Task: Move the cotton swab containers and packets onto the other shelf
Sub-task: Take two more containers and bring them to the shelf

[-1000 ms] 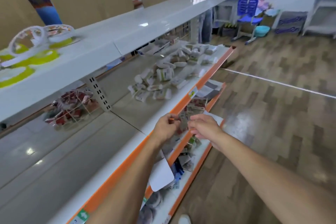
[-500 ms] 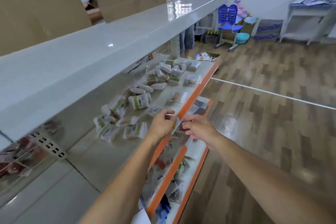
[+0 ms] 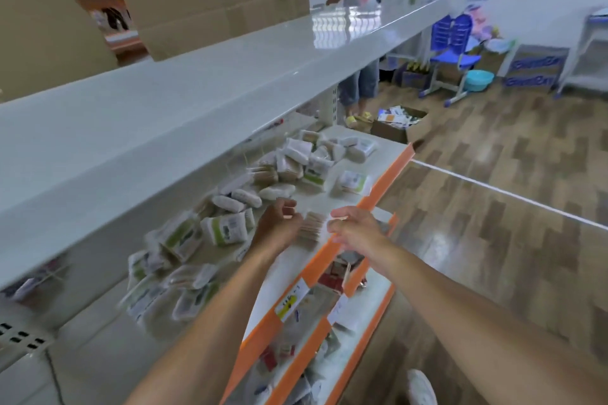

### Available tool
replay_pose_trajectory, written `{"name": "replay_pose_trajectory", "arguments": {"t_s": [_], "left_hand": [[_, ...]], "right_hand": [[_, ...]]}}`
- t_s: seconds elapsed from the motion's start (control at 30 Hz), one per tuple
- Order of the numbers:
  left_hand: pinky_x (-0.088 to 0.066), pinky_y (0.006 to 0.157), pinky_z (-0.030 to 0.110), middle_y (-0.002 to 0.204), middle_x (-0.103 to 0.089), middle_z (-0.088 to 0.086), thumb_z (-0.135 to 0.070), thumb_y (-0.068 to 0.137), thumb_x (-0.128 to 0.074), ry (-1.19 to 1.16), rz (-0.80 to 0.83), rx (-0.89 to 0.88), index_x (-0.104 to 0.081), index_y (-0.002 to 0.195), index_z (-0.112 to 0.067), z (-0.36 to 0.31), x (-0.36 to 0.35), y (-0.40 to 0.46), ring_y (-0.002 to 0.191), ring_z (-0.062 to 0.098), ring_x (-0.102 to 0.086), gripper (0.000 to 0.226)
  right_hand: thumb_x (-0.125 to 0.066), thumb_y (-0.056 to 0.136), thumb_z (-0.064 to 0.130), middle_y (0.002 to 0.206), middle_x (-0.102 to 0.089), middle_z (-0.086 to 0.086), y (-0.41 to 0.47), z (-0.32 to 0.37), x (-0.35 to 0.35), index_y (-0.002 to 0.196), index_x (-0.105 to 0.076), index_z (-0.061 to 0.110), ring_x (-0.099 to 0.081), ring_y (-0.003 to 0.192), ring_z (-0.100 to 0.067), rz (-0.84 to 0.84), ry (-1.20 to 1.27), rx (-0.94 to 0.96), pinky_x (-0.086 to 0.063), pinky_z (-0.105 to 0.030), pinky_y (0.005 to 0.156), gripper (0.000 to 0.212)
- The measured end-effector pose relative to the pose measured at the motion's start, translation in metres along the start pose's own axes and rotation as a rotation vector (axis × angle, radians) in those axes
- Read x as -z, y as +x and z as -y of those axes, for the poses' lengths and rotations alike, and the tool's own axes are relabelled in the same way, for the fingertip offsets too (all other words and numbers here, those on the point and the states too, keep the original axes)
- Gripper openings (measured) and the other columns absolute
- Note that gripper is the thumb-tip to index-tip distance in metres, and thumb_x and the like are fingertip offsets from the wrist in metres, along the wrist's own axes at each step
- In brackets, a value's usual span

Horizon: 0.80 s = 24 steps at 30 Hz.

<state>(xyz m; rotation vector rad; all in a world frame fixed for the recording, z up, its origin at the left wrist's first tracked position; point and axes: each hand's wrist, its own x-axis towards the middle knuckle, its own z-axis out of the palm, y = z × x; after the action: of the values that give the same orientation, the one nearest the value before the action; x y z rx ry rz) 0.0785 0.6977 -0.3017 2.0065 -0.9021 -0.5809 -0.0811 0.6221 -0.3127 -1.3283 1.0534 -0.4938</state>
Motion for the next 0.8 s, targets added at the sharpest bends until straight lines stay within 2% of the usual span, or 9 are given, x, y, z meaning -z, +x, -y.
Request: {"name": "replay_pose_trajectory", "arguments": {"t_s": [0.1, 0.23, 0.27, 0.33, 0.37, 0.43, 0.53, 0.67, 0.8], "left_hand": [[-0.041, 0.066, 0.020, 0.109, -0.064, -0.007, -0.023, 0.090, -0.059, 0.007, -0.069, 0.020, -0.061, 0.120, -0.022, -0.013, -0.022, 0.029, 0.090, 0.008, -0.057, 0.030], [-0.048, 0.085, 0.028, 0.111, -0.065, -0.005, -0.024, 0.090, -0.059, 0.002, -0.093, 0.053, -0.061, 0.118, -0.021, -0.042, -0.062, 0.061, 0.103, 0.016, -0.061, 0.027], [-0.051, 0.084, 0.029, 0.111, -0.066, -0.006, -0.024, 0.090, -0.059, 0.006, -0.093, 0.064, -0.061, 0.117, -0.023, -0.050, -0.072, 0.067, 0.102, 0.016, -0.062, 0.028], [-0.048, 0.071, 0.020, 0.107, -0.063, -0.010, -0.024, 0.089, -0.058, 0.011, -0.105, 0.065, -0.059, 0.116, -0.028, -0.066, -0.088, 0.080, 0.097, 0.013, -0.061, 0.027], [-0.045, 0.068, 0.017, 0.107, -0.063, -0.011, -0.025, 0.089, -0.058, 0.023, -0.115, 0.062, -0.058, 0.115, -0.030, -0.073, -0.095, 0.086, 0.096, 0.012, -0.060, 0.026], [-0.045, 0.076, 0.021, 0.116, -0.063, -0.008, -0.026, 0.090, -0.057, 0.060, -0.139, 0.068, -0.059, 0.117, -0.028, -0.086, -0.109, 0.100, 0.102, 0.012, -0.059, 0.027], [-0.043, 0.094, 0.027, 0.125, -0.063, -0.001, -0.024, 0.091, -0.058, 0.170, -0.186, 0.045, -0.062, 0.121, -0.020, -0.102, -0.127, 0.118, 0.115, 0.018, -0.057, 0.031], [-0.042, 0.102, 0.039, 0.124, -0.065, 0.005, -0.022, 0.089, -0.057, 0.354, -0.244, -0.015, -0.062, 0.119, -0.014, -0.112, -0.139, 0.143, 0.116, 0.026, -0.055, 0.031], [-0.036, 0.096, 0.041, 0.118, -0.063, 0.005, -0.031, 0.088, -0.056, 0.676, -0.363, 0.007, -0.059, 0.114, -0.019, -0.104, -0.138, 0.175, 0.114, 0.029, -0.050, 0.029]], "right_hand": [[-0.072, 0.086, 0.018, 0.093, -0.071, -0.003, 0.042, 0.008, 0.023, 0.109, -0.065, 0.025, -0.067, 0.070, -0.014, 0.046, -0.046, 0.023, -0.052, -0.028, 0.064, 0.025], [-0.071, 0.088, 0.012, 0.092, -0.071, -0.009, 0.091, 0.027, 0.061, 0.101, -0.066, 0.020, -0.063, 0.064, -0.016, 0.115, -0.099, 0.043, -0.048, -0.023, 0.054, 0.016], [-0.072, 0.088, 0.012, 0.090, -0.070, -0.012, 0.103, 0.032, 0.071, 0.103, -0.067, 0.018, -0.062, 0.063, -0.017, 0.119, -0.117, 0.044, -0.047, -0.022, 0.051, 0.016], [-0.073, 0.087, 0.012, 0.088, -0.069, -0.014, 0.124, 0.041, 0.089, 0.108, -0.066, 0.015, -0.061, 0.061, -0.019, 0.118, -0.133, 0.047, -0.047, -0.019, 0.048, 0.023], [-0.074, 0.085, 0.012, 0.090, -0.070, -0.012, 0.134, 0.045, 0.097, 0.109, -0.066, 0.016, -0.063, 0.063, -0.019, 0.121, -0.149, 0.052, -0.049, -0.021, 0.052, 0.025], [-0.075, 0.082, 0.018, 0.097, -0.073, -0.006, 0.155, 0.051, 0.112, 0.110, -0.067, 0.021, -0.068, 0.077, -0.018, 0.135, -0.230, 0.075, -0.055, -0.029, 0.069, 0.029], [-0.072, 0.080, 0.026, 0.102, -0.071, 0.001, 0.181, 0.059, 0.129, 0.115, -0.065, 0.026, -0.068, 0.095, -0.019, 0.163, -0.364, 0.122, -0.056, -0.037, 0.088, 0.036], [-0.067, 0.083, 0.027, 0.104, -0.066, 0.005, 0.208, 0.062, 0.135, 0.121, -0.063, 0.021, -0.062, 0.094, -0.015, 0.145, -0.541, 0.249, -0.047, -0.027, 0.074, 0.039], [-0.070, 0.084, 0.027, 0.094, -0.061, 0.008, 0.235, 0.065, 0.128, 0.108, -0.065, 0.020, -0.062, 0.094, -0.017, 0.100, -0.623, 0.379, -0.040, -0.025, 0.076, 0.026]]}}
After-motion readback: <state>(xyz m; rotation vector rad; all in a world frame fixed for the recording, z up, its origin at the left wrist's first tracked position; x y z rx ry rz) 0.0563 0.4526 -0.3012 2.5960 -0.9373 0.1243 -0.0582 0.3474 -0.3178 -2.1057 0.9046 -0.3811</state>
